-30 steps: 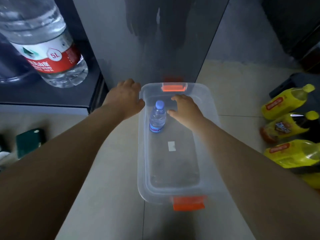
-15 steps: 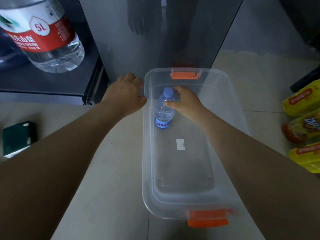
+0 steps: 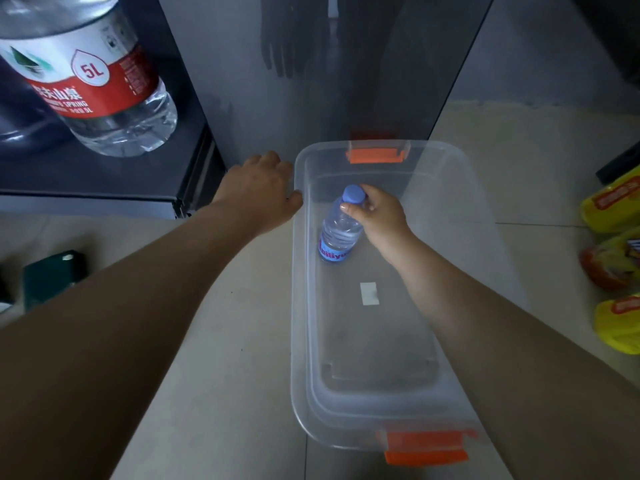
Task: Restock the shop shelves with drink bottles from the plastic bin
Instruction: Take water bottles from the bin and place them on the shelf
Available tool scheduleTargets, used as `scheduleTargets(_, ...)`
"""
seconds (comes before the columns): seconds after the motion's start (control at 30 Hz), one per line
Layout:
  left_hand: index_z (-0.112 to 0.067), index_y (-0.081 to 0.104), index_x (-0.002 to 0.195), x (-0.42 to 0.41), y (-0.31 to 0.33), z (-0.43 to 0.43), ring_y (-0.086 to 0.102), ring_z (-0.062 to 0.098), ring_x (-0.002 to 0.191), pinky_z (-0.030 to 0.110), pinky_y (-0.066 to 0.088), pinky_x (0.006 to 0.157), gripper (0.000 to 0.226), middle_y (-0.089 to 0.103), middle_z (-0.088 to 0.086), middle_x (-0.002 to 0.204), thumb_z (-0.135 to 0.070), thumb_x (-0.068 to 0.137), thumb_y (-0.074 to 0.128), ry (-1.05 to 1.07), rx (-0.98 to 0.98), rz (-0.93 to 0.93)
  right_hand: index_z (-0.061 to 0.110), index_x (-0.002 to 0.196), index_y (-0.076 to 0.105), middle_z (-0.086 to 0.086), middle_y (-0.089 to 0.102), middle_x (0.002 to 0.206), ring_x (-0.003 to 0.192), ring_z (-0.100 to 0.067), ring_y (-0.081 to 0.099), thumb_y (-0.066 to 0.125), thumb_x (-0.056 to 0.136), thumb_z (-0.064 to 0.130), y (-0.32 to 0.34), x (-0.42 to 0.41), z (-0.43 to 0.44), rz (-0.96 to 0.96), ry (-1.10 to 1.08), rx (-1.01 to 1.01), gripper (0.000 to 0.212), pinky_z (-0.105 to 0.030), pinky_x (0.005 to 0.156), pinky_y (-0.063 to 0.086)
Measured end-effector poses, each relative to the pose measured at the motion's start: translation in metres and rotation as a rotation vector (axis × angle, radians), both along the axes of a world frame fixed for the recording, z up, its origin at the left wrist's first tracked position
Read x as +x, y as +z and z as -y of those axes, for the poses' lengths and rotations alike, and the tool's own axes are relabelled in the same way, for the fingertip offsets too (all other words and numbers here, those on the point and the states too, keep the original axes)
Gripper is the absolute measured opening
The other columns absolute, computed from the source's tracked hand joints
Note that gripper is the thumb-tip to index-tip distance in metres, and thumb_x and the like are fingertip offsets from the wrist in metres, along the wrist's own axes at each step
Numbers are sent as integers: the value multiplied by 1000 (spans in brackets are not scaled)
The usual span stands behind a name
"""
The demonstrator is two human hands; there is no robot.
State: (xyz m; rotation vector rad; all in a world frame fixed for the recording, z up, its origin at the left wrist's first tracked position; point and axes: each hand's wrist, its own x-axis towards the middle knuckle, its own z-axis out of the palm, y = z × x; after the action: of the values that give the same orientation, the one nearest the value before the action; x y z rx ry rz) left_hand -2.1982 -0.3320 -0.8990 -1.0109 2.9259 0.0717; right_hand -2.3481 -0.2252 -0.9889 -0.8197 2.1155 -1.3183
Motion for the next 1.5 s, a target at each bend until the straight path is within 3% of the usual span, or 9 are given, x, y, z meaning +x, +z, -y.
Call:
scheduleTargets(0.2,-9,47,128,-4,35,-11,47,30,116,42,40,94,48,50,12,126,-42,95,37,-89,-78,108,9,106,67,1,65,91,86,-16,59,71,79,9,27,0,-29,29,-140,-17,28,-32,84,48)
scheduleTargets(0.4,-8,47,130,-9,117,-43,44,30,122,38,34,101,53,50,14,131,-45,95,33,-178,-72,160,9,104,67,0,63,88,83,-15,56,71,79,7,122,-8,-76,39,-221,-17,26,-27,79,44)
scheduleTargets(0.6,-9,49,128,-16,241,-90,40,28,127,34,29,104,49,47,14,135,-42,93,40,-246,13,115,21,94,67,0,65,85,81,-17,58,70,69,22,258,-11,-137,89,-313,-31,26,-38,80,49)
scheduleTargets(0.73,-7,46,131,-25,349,-121,38,31,130,37,28,106,53,42,16,141,-43,94,40,-287,31,126,24,90,64,-1,65,85,81,-17,58,74,73,14,371,-16,-180,101,-384,-55,22,-41,83,50)
scheduleTargets(0.97,-5,47,130,-43,556,-170,40,30,125,36,35,100,51,45,14,134,-41,94,42,-330,99,26,14,96,65,0,64,82,75,-12,57,70,80,3,598,-16,-250,93,-497,-107,20,-31,76,48)
scheduleTargets(1.1,-7,48,127,-45,656,-183,44,32,119,40,43,95,49,47,15,128,-42,94,40,-394,101,-14,13,101,64,-7,65,93,87,-16,58,71,80,5,710,-4,-283,27,-553,-156,24,-37,86,50)
scheduleTargets(1.17,-7,50,123,-43,698,-192,46,33,116,42,44,94,47,48,16,124,-42,93,41,-434,86,-37,6,107,64,-6,64,94,86,-15,57,70,80,4,758,10,-298,-17,-603,-185,28,-28,79,50)
scheduleTargets(1.4,-5,50,125,-35,796,-221,48,30,113,40,43,95,49,51,15,123,-42,94,41,-601,66,-150,5,99,64,-3,65,85,59,7,59,65,85,1,871,63,-358,-82,-771,-299,15,-13,60,46)
scheduleTargets(1.5,-7,45,133,-35,824,-237,44,28,121,37,40,99,54,47,13,132,-45,95,38,-672,86,-184,2,105,66,-4,65,92,82,-10,60,67,84,7,900,86,-384,-133,-853,-328,21,-19,72,49)
